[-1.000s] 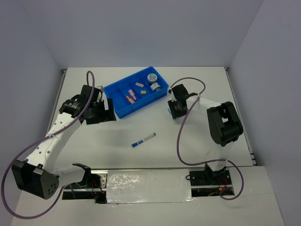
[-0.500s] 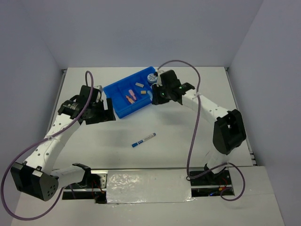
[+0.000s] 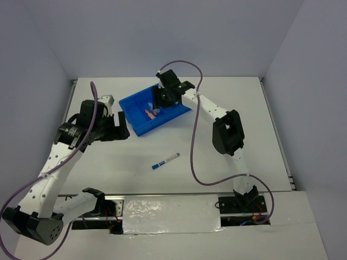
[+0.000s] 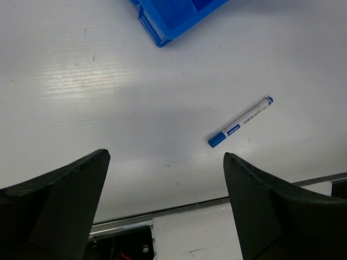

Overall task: Sort the stationery into containers
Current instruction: Place the stationery in the storage box, then pick up the stationery from the center of the board, then place the stationery in the storage box.

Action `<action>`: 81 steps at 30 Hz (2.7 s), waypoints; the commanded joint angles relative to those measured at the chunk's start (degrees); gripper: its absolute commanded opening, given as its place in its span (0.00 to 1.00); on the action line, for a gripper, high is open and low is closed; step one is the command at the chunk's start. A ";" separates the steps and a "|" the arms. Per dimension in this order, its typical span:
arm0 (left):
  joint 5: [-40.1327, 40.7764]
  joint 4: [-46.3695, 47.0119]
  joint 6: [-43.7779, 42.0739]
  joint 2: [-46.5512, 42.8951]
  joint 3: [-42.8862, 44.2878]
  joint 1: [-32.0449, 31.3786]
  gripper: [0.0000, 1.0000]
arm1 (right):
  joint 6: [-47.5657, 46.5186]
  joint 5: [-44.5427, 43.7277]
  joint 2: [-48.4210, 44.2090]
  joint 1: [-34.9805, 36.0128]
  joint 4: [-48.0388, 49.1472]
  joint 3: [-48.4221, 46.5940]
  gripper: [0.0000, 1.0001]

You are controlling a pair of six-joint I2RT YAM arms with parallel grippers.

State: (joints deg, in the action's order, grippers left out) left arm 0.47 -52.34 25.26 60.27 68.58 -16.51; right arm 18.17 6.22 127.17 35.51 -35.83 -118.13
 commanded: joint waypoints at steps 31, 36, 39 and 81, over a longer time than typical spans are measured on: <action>7.00 20.87 -10.67 46.60 4.82 -31.65 0.77 | -1.20 -0.41 -67.67 -13.36 0.16 49.75 0.84; 6.91 22.98 -8.47 45.81 0.51 -33.67 0.61 | -2.97 -1.73 -69.34 -13.45 -2.31 48.69 0.85; 6.39 24.64 -6.28 46.25 -2.12 -35.34 0.39 | -2.88 -1.47 -69.43 -13.36 -1.70 48.61 0.85; -3.81 29.57 23.61 48.01 20.37 7.55 0.43 | -3.32 13.64 -64.60 -13.71 -9.07 31.82 0.86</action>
State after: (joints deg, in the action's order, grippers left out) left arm -2.31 -25.19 47.35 110.87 89.03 -9.50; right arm 16.16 18.50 62.33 21.96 -43.83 -83.00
